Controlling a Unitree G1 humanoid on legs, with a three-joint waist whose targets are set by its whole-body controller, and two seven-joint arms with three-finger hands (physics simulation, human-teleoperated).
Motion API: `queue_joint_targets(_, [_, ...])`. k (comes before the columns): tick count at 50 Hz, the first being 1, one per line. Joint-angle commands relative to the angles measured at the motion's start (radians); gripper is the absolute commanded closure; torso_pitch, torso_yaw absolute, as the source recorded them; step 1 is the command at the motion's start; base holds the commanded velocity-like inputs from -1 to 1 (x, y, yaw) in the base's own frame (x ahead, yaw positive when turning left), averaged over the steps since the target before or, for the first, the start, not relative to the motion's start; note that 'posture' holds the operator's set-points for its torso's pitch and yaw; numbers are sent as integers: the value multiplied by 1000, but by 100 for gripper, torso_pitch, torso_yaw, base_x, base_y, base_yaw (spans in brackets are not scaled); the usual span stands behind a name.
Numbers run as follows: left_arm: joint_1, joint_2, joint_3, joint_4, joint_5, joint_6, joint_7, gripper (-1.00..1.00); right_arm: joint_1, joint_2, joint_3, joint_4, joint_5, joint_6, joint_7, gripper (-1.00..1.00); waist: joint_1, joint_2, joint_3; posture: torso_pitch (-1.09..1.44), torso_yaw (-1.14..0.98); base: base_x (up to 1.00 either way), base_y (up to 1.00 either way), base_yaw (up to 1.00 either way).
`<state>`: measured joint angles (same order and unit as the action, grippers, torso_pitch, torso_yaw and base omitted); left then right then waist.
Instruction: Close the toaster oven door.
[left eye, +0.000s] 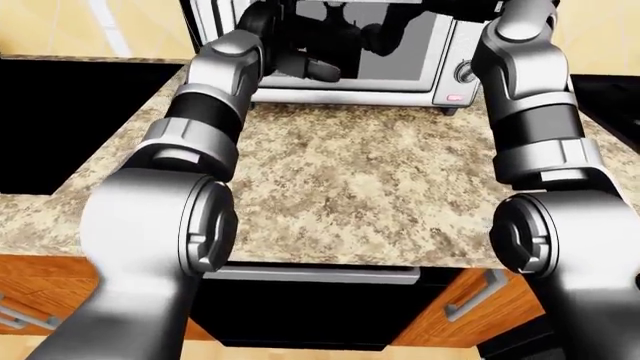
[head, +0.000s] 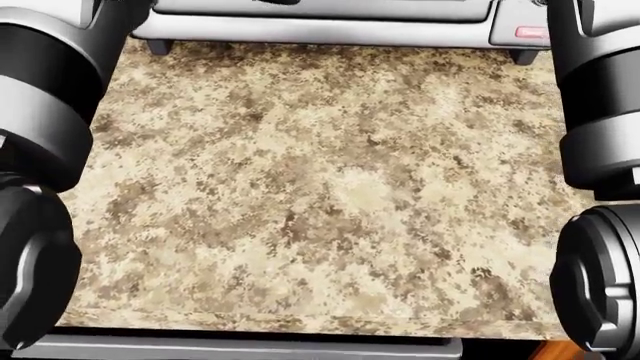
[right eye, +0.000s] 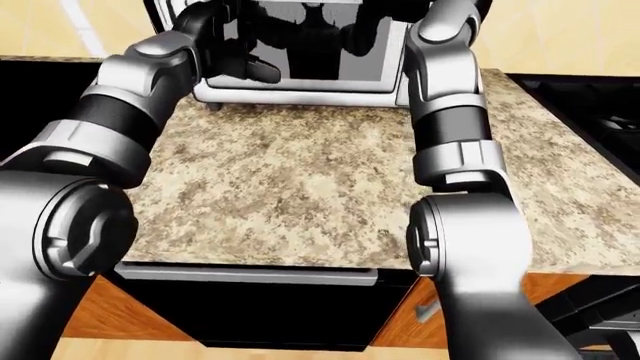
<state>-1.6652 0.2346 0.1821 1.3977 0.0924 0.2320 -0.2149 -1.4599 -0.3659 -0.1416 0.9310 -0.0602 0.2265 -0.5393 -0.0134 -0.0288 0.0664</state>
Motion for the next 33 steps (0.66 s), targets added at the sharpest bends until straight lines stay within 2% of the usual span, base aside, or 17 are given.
queue_joint_targets(1, [-61,49,7,-84,19,-88,121,-100,-39,-15,-1,-35,-9,-26,-3,-100,9,-5,-41,0,0,0,0,0])
queue_joint_targets(4, [-67,48,18,-80,15,-87,164,-100,-41,-15,-2,-36,-7,-24,-3,-100,7,-3,-41,0,0,0,0,0])
queue_joint_targets(15, [-66,28,24,-75,12,-91,193,-100,-42,-20,-2,-34,-7,-26,-3,-100,0,4,-40,0,0,0,0,0])
queue_joint_targets(33, [-75,12,35,-70,9,-100,246,-100,-36,-21,-3,-46,-4,-19,-6,-100,-1,1,-41,0,0,0,0,0])
